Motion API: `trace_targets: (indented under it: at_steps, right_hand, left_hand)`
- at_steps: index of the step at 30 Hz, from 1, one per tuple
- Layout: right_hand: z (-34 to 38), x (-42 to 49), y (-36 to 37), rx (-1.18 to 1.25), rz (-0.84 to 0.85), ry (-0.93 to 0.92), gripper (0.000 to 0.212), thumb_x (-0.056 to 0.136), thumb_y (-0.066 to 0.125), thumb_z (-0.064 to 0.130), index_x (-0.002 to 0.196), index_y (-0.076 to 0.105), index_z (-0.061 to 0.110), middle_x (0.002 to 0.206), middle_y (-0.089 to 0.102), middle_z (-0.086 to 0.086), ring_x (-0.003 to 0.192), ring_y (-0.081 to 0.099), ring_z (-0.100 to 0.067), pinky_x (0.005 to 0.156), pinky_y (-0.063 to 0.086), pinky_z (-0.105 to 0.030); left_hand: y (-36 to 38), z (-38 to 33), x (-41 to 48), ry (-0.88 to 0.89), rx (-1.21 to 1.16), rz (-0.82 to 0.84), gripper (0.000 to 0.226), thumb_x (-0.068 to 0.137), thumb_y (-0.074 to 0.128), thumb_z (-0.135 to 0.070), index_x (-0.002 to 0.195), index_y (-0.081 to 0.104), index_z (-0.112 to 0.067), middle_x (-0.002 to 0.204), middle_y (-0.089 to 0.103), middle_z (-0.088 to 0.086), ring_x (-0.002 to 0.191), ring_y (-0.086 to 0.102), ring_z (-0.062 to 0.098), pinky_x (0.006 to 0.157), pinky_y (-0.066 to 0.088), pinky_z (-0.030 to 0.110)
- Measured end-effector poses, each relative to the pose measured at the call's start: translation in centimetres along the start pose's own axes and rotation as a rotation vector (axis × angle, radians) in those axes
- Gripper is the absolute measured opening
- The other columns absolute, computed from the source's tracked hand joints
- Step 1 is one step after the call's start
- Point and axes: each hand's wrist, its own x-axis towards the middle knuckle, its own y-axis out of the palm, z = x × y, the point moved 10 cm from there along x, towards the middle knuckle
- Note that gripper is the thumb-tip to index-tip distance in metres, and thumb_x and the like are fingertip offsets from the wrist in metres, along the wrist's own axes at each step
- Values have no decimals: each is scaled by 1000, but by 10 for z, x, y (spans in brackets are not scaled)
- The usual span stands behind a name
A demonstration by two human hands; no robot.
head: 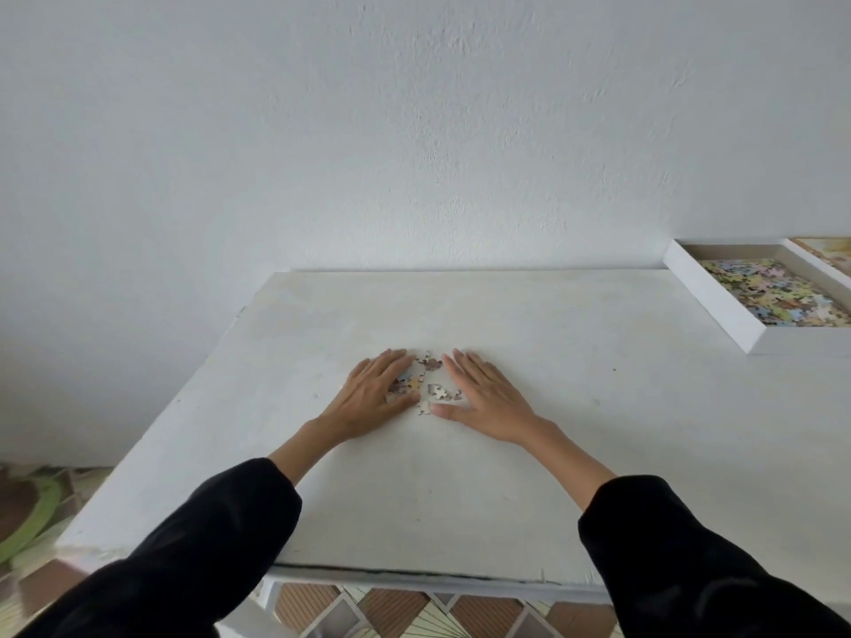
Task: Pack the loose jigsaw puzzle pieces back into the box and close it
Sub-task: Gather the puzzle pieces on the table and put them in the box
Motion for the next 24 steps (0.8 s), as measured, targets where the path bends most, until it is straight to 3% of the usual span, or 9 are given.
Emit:
trace_targets:
  at_steps: [3,6,11,14,15,17,20,24]
  right_hand:
    - [0,4,1,0,-15,9,70,95,27,53,148,-3,18,157,-8,-2,144,-10,-15,117,-4,-30]
    - [1,8,0,7,-18,4,63,98,23,46,148,-1,16,157,-6,-3,144,-9,-15,116,-4,-29]
    - [4,14,1,12,-22,-12,60,98,20,45,148,1,17,157,-4,-2,144,-8,-15,116,-4,-29]
    - [10,17,4,38,35,-58,84,80,15,70,148,1,22,157,-5,5,144,-8,-11,117,-3,-30]
    - [12,18,4,30,51,-81,90,75,16,74,148,1,22,157,-4,6,144,-8,-10,117,-3,-30]
    - [14,21,5,28,46,-117,81,83,29,66,148,6,22,157,1,7,144,-4,-10,117,-1,-29]
    - [11,20,-9,125,-121,-132,64,92,38,51,145,25,17,154,22,2,143,13,-13,115,10,-26]
    - [-4,13,-27,124,-330,-67,79,77,28,73,131,50,19,138,48,-2,129,37,-18,110,24,-34]
  left_hand:
    - [-10,-6,0,37,-151,-98,78,82,22,-71,137,39,-19,144,37,0,131,38,18,111,30,35]
    - [-24,5,-7,-48,-123,-221,81,79,15,-76,133,43,-22,143,39,-2,132,36,15,114,21,44]
    - [-5,29,-19,-163,47,5,121,55,9,-94,148,11,-17,155,12,2,144,7,17,118,1,39]
    - [5,30,-13,-107,70,112,124,53,5,-96,149,-1,-17,158,1,0,145,-4,13,118,-3,33]
    - [5,28,-10,-85,58,127,122,54,4,-95,149,0,-17,158,2,-1,145,-3,11,117,-3,30]
    - [1,22,-6,-45,5,124,114,60,8,-91,149,9,-19,157,9,-1,144,3,11,115,0,26]
    - [-9,18,-4,-11,-69,32,96,73,19,-80,145,25,-18,153,25,0,142,19,14,116,11,28]
    - [-22,32,-11,-99,-73,-152,69,88,26,-66,137,41,-20,144,40,-1,134,35,15,113,21,32]
